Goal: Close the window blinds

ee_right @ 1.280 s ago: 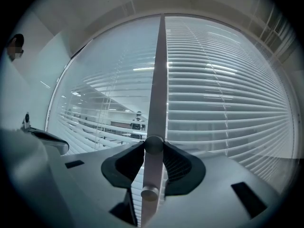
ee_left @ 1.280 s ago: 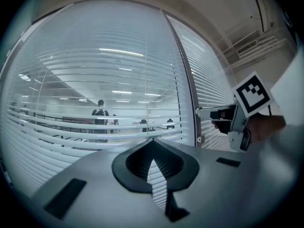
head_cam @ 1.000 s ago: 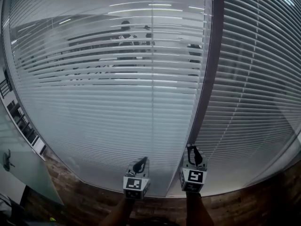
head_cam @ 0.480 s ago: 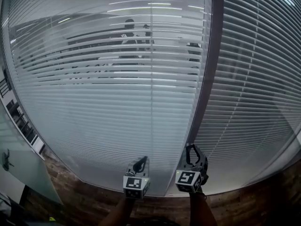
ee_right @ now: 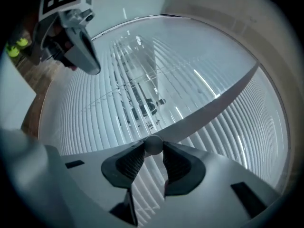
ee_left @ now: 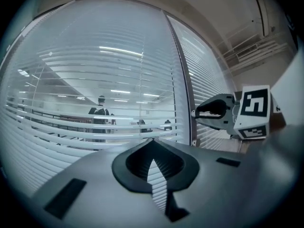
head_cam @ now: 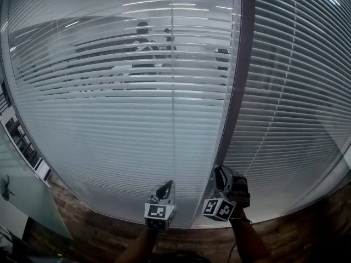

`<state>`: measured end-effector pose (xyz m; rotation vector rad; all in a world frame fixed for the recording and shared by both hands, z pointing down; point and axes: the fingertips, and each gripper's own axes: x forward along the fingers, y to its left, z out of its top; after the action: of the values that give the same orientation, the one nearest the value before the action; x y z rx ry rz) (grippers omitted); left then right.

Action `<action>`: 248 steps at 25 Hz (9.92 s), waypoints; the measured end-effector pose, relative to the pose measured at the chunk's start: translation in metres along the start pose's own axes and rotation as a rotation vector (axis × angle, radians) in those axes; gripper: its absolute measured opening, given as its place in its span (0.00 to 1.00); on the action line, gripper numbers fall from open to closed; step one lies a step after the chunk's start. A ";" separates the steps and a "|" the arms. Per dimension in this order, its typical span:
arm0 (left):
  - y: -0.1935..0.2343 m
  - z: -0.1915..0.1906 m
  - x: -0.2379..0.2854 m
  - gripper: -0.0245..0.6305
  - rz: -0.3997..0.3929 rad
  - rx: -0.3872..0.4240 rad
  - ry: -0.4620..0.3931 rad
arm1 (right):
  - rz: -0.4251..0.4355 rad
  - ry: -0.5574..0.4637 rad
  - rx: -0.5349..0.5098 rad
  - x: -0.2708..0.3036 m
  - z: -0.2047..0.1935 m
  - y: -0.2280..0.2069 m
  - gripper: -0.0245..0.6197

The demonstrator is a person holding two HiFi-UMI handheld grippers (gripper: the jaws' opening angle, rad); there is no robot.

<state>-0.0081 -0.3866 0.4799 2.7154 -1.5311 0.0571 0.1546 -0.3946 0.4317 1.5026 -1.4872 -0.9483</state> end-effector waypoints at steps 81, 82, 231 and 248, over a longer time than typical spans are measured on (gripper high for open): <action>-0.007 0.019 -0.031 0.04 0.030 -0.050 -0.042 | 0.040 -0.005 -0.300 0.005 -0.003 0.004 0.23; -0.008 0.022 -0.032 0.04 0.027 -0.059 -0.050 | 0.043 -0.004 -0.296 0.005 -0.003 0.003 0.23; -0.015 0.008 -0.046 0.04 0.035 -0.089 0.004 | 0.059 -0.057 -0.256 -0.007 0.001 0.017 0.23; -0.037 0.020 -0.058 0.04 0.049 -0.054 -0.014 | 0.119 -0.219 0.817 -0.067 0.001 0.014 0.23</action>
<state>-0.0063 -0.3187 0.4568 2.6426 -1.5791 -0.0019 0.1460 -0.3276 0.4427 1.8627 -2.2630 -0.4417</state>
